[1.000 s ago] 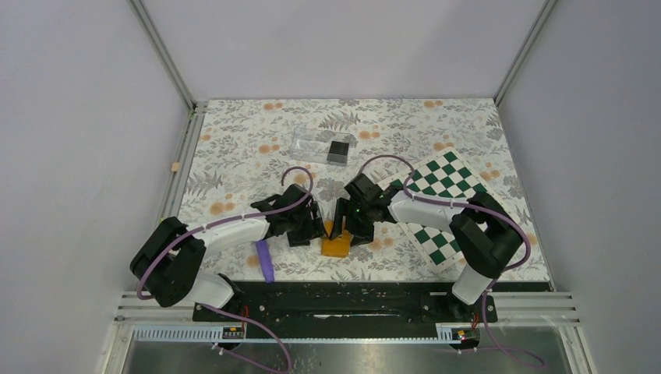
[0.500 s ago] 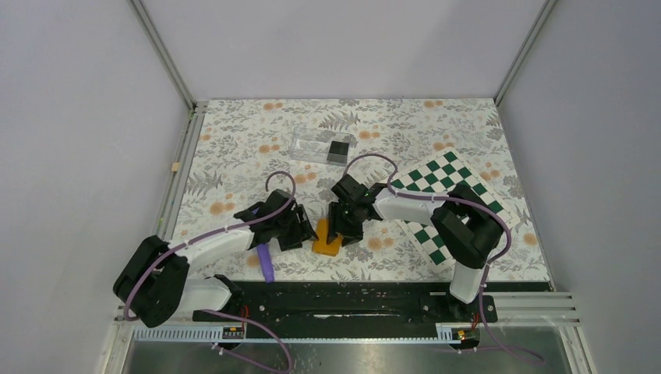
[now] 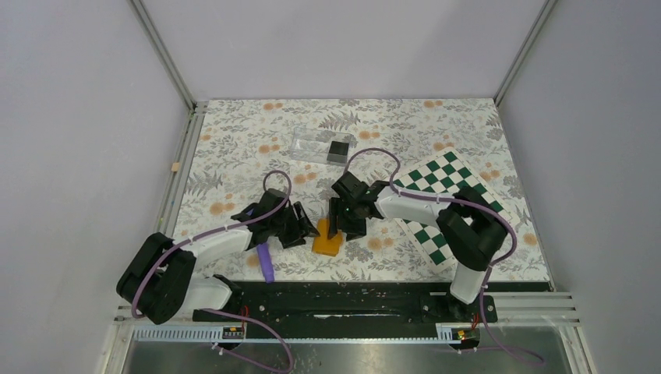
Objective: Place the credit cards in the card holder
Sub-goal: Open the card holder.
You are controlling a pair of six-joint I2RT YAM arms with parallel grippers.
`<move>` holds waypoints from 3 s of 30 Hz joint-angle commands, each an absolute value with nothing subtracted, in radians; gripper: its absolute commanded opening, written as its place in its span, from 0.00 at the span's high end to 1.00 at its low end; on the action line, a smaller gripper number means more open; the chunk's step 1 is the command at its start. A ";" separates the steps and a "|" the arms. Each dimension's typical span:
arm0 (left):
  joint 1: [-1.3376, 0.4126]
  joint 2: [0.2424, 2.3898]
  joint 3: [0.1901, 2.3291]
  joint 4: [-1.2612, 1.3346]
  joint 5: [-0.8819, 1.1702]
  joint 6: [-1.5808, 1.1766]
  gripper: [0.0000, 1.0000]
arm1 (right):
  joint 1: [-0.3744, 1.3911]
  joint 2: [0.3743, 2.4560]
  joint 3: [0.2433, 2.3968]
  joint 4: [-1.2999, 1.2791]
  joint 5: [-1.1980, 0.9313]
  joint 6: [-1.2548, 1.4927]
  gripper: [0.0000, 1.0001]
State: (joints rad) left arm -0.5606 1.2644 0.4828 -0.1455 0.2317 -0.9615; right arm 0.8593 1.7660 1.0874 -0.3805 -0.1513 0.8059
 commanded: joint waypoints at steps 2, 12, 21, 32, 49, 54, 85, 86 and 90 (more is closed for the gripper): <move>-0.556 1.318 0.457 0.021 0.323 -0.974 0.45 | 0.864 1.866 1.197 -0.411 -0.200 0.756 0.38; -0.557 1.283 0.377 0.049 0.245 -1.000 0.49 | 0.864 1.825 1.169 -0.345 -0.217 0.743 0.40; -0.559 1.234 0.358 0.002 0.138 -1.005 0.60 | 0.881 1.781 1.219 -0.512 -0.057 0.701 0.34; -0.616 1.404 0.475 -0.110 0.096 -0.986 0.95 | 0.966 1.941 1.452 -0.708 0.078 0.657 0.37; -0.632 1.447 0.502 -0.127 0.082 -0.986 1.00 | 0.989 2.040 1.547 -0.822 0.271 0.662 0.53; -0.634 1.447 0.500 -0.125 0.083 -0.990 1.00 | 0.987 1.979 1.467 -0.721 0.240 0.668 0.49; -0.633 1.450 0.488 -0.109 0.079 -1.009 1.00 | 0.944 1.991 1.396 -0.694 0.325 0.766 0.62; -0.633 1.451 0.486 -0.109 0.078 -1.010 1.00 | 0.943 1.976 1.388 -0.694 0.337 0.769 0.62; -0.634 1.465 0.496 -0.119 0.071 -1.014 1.00 | 0.943 1.943 1.373 -0.700 0.365 0.773 0.63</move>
State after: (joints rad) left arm -0.6277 1.4120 0.5156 -0.0170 0.1570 -1.0306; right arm 0.9516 1.9812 1.3918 -0.6277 0.2176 0.7586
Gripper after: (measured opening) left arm 0.038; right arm 0.431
